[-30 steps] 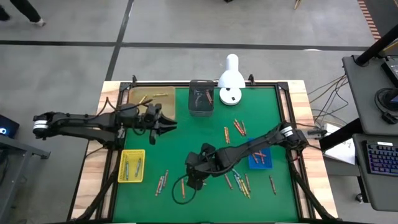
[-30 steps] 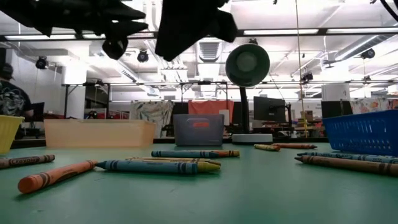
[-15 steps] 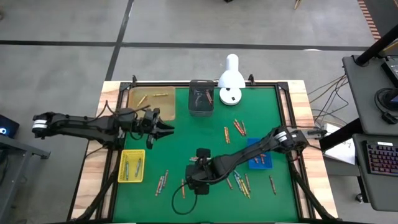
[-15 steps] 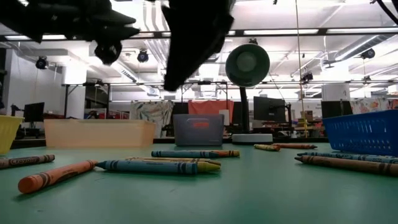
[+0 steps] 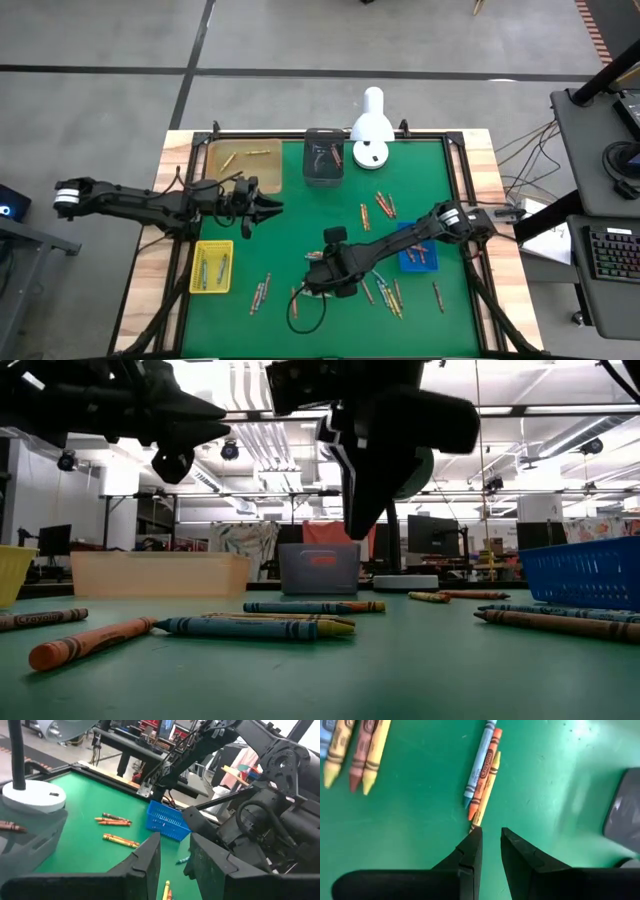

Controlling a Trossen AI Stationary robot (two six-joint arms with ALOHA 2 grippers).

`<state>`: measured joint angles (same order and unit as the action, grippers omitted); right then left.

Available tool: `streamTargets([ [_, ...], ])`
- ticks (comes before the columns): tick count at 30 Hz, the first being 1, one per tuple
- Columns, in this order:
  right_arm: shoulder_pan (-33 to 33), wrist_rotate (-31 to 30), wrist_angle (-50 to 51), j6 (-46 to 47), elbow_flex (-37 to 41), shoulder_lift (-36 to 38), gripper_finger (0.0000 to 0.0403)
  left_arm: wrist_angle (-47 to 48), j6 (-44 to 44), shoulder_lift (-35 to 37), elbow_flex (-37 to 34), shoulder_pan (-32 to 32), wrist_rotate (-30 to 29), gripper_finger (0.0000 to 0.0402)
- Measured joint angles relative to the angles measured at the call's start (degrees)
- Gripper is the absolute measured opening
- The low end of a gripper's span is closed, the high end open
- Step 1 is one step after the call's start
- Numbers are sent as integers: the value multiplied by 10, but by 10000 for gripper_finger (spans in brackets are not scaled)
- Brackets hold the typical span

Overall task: Sort crayons
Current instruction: Put the green crayon into the orange bin

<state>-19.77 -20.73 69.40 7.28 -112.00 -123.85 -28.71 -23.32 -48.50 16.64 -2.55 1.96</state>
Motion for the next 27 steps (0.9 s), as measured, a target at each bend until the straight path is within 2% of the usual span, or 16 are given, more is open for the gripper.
streamTargets([
  [11, 10, 2, -35, -41, 82, 3, 59, -81, -15, -60, 2, 0, -1, 88],
  [17, 14, 56, -48, -69, 127, 34, 59, -124, -14, -94, 2, 0, -1, 88],
  [27, 26, 59, -172, -62, 206, 75, 59, -133, -17, -150, 3, -1, -52, 88],
])
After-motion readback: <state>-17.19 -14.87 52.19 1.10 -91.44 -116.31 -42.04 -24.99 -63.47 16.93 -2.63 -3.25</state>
